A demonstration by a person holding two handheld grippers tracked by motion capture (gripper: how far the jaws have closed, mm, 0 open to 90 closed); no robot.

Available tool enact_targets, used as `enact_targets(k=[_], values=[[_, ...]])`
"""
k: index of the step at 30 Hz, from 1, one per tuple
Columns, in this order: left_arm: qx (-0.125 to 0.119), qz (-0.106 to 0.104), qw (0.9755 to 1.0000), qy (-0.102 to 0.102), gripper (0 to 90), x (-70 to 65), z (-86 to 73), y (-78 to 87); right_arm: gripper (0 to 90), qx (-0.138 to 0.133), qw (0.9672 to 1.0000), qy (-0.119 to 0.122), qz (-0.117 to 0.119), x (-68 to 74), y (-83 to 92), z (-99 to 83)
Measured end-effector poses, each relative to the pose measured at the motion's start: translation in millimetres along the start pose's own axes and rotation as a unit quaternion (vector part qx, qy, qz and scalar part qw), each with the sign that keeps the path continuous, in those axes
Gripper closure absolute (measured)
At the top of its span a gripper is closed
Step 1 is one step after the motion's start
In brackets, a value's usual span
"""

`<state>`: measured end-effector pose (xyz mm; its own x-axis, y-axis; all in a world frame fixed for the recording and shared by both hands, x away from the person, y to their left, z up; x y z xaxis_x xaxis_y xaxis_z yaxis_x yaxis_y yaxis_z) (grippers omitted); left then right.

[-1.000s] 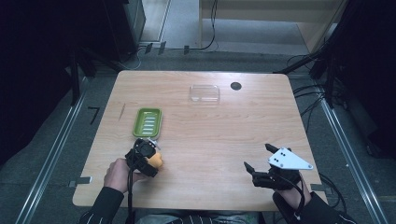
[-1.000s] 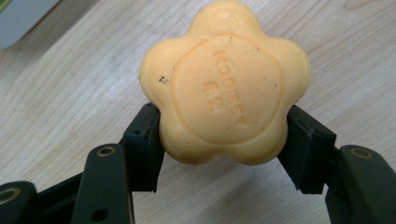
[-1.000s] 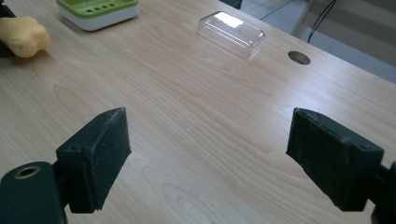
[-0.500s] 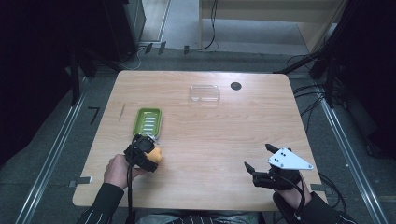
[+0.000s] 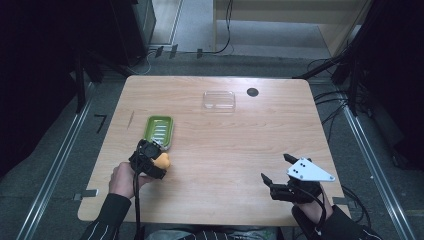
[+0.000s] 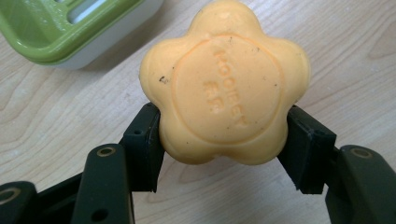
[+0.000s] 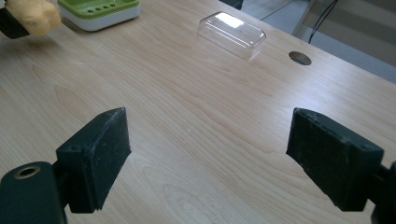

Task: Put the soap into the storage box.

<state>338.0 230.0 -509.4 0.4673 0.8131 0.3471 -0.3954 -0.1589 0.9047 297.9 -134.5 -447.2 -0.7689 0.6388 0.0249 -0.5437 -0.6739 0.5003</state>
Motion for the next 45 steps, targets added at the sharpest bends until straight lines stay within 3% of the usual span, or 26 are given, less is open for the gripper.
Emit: enact_targets(k=[32,45], values=[[-0.032,0.017,0.9982,0.048,39.9,34.8,22.6,0.6,13.6,-0.002,1.0,0.002,-0.003,0.3,1.0,0.2],[-0.045,0.024,0.9973,0.052,39.8,43.0,37.7,1.0,13.6,-0.003,1.0,0.002,-0.002,0.1,1.1,0.3]])
Point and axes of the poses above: each handheld gripper's, and its own axes: y roughly backward along the jaws, z roughly out of its top, x roughly to its left, the point moved 9 cm from there along -y, roughly forward along the jaws, and after that the axes turned 15 degrees about z, right-handed, at the moved point
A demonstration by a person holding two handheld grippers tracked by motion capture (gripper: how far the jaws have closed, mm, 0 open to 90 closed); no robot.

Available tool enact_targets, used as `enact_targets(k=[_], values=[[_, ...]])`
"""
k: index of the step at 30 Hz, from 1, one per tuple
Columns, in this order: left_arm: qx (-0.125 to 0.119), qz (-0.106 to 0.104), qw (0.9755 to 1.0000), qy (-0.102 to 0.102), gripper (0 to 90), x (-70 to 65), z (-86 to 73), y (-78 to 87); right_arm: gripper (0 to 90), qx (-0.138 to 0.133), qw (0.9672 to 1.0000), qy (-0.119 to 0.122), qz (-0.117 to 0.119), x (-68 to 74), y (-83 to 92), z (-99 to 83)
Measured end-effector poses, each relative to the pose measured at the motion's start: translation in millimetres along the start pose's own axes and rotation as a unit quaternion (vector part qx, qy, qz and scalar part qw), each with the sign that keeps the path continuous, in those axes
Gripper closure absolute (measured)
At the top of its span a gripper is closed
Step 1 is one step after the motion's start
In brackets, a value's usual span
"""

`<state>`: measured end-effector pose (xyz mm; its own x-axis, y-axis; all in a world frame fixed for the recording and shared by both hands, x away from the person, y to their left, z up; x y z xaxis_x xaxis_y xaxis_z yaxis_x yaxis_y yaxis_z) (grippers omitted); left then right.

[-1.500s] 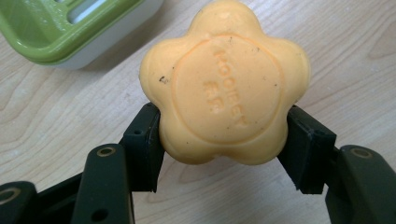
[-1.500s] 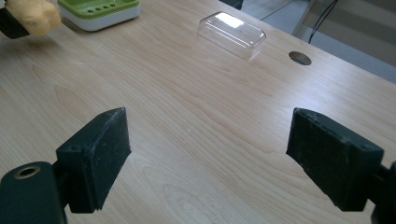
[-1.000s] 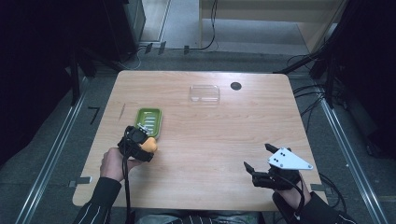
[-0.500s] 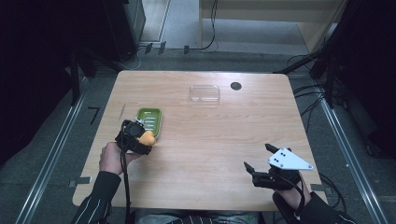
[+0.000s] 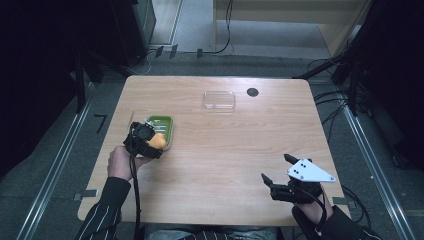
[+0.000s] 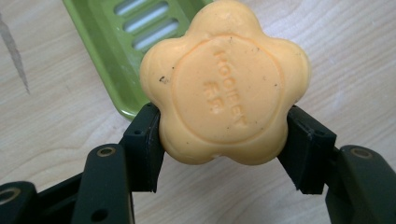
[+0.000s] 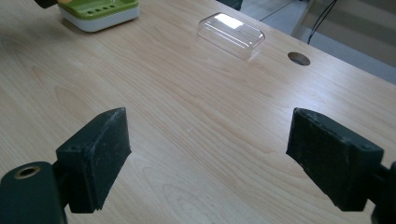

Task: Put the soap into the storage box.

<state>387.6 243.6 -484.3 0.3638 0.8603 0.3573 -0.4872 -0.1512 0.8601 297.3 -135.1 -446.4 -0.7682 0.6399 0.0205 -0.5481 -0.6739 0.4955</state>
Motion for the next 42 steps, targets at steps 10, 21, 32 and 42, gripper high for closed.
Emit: enact_targets(k=[10,21,32,42], values=[[-0.015,-0.001,0.9999,0.004,39.8,4.9,13.6,1.7,13.6,0.0,1.0,0.001,0.0,-0.1,0.0,0.0],[-0.016,0.001,0.9996,0.023,39.8,16.7,22.2,-6.6,13.6,0.001,1.0,0.001,0.001,0.1,-0.1,-0.1],[-0.009,0.001,0.9989,0.047,39.8,25.4,34.1,-20.4,13.6,0.002,1.0,-0.001,0.001,0.4,-0.2,-0.3],[0.019,0.009,0.9979,0.061,39.8,24.3,41.5,-34.1,13.6,0.001,1.0,0.0,0.002,0.0,0.0,-0.4]])
Point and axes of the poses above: each handheld gripper's, and its own axes: y roughly backward along the jaws, z roughly out of its top, x roughly to its left, the point moved 9 cm from there along -y, roughly forward along the jaws, and after that the axes turned 15 degrees about z, right-handed, at the moved point
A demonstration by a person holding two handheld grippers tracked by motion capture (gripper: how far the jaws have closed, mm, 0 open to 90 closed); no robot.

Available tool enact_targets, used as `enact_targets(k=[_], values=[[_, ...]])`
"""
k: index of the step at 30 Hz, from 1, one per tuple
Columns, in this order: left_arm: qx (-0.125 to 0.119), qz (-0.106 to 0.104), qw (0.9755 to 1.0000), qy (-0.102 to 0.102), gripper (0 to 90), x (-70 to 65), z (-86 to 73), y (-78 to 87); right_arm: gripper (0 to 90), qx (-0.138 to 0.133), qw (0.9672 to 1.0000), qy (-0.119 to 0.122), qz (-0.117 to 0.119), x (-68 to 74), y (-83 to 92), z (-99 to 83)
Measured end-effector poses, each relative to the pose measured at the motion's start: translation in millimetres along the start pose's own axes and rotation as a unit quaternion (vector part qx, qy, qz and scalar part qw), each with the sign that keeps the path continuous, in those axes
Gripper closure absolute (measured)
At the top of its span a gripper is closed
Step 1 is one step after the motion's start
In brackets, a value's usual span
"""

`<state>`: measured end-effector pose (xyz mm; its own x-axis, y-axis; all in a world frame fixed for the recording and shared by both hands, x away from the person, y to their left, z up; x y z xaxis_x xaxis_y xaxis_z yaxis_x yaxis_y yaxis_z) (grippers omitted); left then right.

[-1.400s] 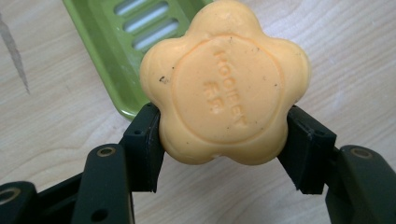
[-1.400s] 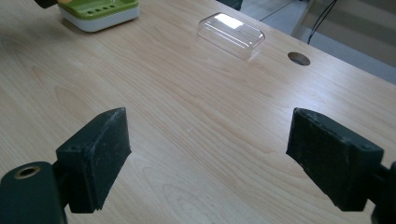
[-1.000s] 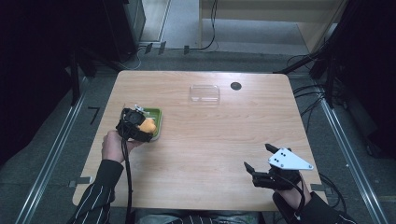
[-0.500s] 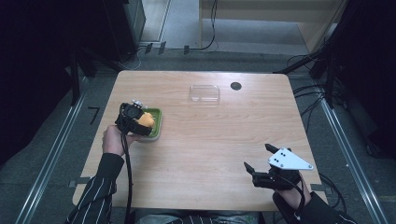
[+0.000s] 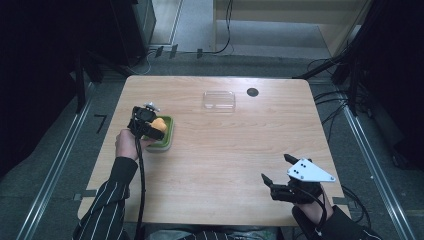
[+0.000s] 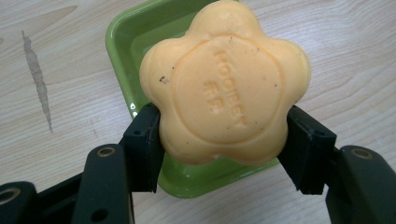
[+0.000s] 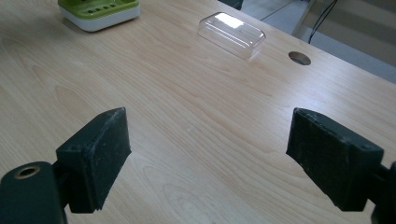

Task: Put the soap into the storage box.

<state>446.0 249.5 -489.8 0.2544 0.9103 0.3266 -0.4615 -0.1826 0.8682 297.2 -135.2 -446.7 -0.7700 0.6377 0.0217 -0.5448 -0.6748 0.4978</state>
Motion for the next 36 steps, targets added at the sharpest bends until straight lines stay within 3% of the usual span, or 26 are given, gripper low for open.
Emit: enact_targets(k=[5,17,24,36], values=[[0.016,0.009,0.9998,0.006,39.7,-0.3,0.3,-7.5,13.6,0.001,1.0,-0.001,-0.001,-0.1,0.2,-0.3],[0.024,0.014,0.9994,0.021,39.7,2.3,-1.2,-13.7,13.6,0.002,1.0,0.0,0.0,0.6,0.0,-0.4],[0.037,0.018,0.9991,0.01,39.7,-4.2,-0.4,-20.1,13.6,0.003,1.0,0.001,0.001,1.0,-0.2,-0.4],[0.042,0.022,0.9987,0.016,39.5,-3.4,-2.3,-25.9,13.6,0.002,1.0,0.001,0.001,0.7,0.1,-0.5]])
Point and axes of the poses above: each handheld gripper's, and its own axes: y roughly backward along the jaws, z roughly out of its top, x roughly to its left, the point moved 9 cm from there along -y, roughly forward along the jaws, and after that the axes turned 15 degrees about z, right-handed, at the moved point
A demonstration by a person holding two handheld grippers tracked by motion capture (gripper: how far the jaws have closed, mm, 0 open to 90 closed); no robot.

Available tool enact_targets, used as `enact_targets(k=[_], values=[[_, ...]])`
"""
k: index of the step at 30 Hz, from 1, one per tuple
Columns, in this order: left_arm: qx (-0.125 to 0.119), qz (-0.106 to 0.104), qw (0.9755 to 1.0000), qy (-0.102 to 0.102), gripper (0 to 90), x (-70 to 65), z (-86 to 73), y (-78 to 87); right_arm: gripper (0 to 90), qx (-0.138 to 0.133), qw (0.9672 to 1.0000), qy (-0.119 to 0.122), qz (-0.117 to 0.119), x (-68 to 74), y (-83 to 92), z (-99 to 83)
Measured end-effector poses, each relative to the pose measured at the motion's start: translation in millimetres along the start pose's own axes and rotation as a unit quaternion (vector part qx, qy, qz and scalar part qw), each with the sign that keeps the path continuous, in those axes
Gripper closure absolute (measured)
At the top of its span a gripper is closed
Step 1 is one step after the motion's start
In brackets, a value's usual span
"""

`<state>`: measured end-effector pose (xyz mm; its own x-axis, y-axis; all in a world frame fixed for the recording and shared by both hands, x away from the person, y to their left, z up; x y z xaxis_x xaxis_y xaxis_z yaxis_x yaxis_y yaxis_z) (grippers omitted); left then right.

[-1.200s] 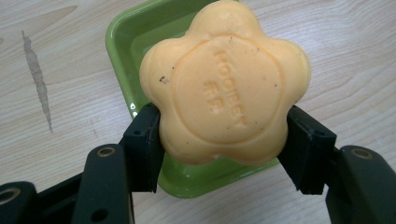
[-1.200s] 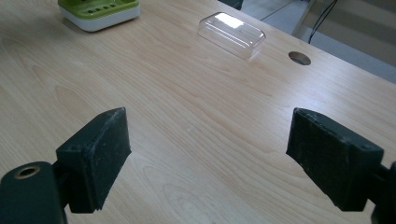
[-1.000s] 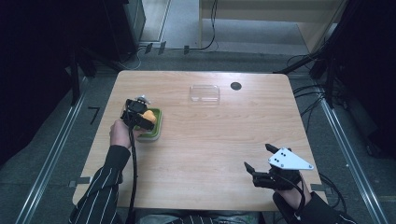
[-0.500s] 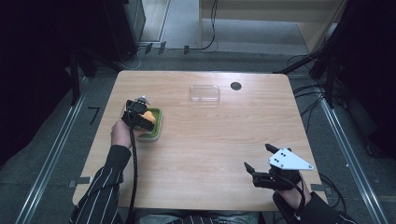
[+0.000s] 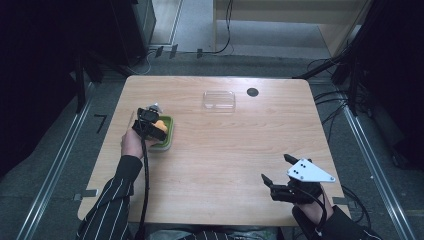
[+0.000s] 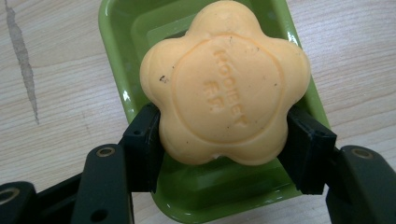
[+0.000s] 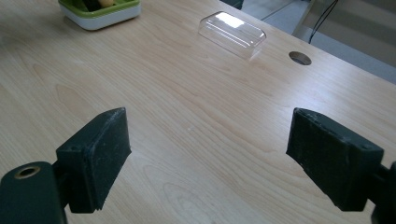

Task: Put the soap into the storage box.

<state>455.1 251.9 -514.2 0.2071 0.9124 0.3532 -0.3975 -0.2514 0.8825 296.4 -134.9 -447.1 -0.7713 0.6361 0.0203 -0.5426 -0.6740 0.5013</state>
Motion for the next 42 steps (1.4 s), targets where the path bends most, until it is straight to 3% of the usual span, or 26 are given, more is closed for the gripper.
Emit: enact_targets(k=[24,33,42], values=[[-0.002,0.005,1.0,-0.004,38.4,-0.7,-0.5,1.4,13.6,-0.002,1.0,0.002,0.0,0.0,0.1,0.4],[0.001,-0.002,0.9999,-0.01,32.6,-1.4,-1.9,5.0,13.6,-0.002,1.0,0.001,-0.001,-0.3,0.5,0.2],[0.001,-0.004,0.9999,-0.016,18.6,-1.8,-3.8,13.2,13.6,-0.002,1.0,0.002,-0.001,0.0,0.1,0.5]])
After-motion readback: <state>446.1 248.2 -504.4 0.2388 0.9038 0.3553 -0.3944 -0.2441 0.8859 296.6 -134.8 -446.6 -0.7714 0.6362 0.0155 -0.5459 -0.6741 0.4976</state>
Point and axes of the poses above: each handheld gripper's, and its own axes: y roughly backward along the jaws, z roughly out of its top, x roughly to its left, the point moved 9 cm from there along -y, roughly forward along the jaws, and after that the axes turned 15 degrees about z, right-handed, at the moved point
